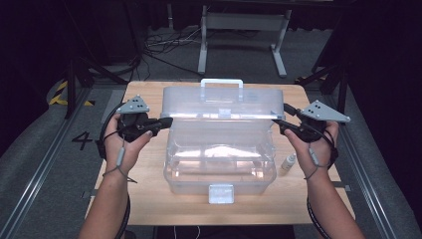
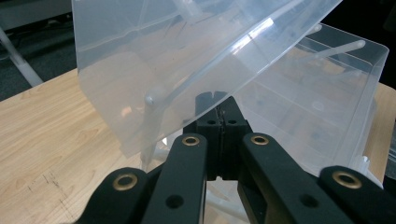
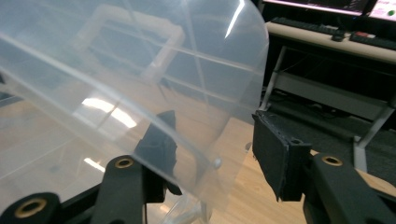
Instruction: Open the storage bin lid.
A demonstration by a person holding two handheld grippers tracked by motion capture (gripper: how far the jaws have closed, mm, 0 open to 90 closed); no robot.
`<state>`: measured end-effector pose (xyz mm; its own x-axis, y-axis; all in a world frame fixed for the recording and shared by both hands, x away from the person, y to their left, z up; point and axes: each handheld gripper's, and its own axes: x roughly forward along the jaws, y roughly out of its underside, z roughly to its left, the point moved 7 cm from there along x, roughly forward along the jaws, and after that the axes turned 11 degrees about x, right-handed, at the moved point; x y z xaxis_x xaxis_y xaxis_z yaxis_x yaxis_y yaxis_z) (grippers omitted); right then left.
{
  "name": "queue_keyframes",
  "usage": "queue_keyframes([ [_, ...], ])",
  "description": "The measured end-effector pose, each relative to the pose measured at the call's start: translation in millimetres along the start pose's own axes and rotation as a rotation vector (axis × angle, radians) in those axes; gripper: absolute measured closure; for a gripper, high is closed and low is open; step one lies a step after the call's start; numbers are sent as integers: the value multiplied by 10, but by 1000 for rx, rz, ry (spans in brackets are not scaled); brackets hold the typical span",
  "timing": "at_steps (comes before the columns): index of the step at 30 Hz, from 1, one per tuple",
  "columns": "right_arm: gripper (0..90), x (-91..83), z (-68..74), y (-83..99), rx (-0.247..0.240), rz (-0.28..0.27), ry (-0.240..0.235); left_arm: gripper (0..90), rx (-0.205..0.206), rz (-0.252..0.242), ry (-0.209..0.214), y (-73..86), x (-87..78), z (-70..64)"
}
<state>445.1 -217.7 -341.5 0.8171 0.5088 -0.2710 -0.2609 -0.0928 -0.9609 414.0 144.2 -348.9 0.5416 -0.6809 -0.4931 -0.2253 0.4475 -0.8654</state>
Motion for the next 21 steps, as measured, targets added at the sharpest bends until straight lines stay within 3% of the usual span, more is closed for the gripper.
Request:
queue_keyframes([
  [6,618,10,9,-29,-39,-27,38,900,-1,-6,1,0,-18,-4],
  [9,663,-4,6,-64,-83,-37,78,900,-4,-5,3,16,-50,1],
  [21,679,91,-43,-208,-90,-66,103,880,-7,25,33,119,-141,-89],
])
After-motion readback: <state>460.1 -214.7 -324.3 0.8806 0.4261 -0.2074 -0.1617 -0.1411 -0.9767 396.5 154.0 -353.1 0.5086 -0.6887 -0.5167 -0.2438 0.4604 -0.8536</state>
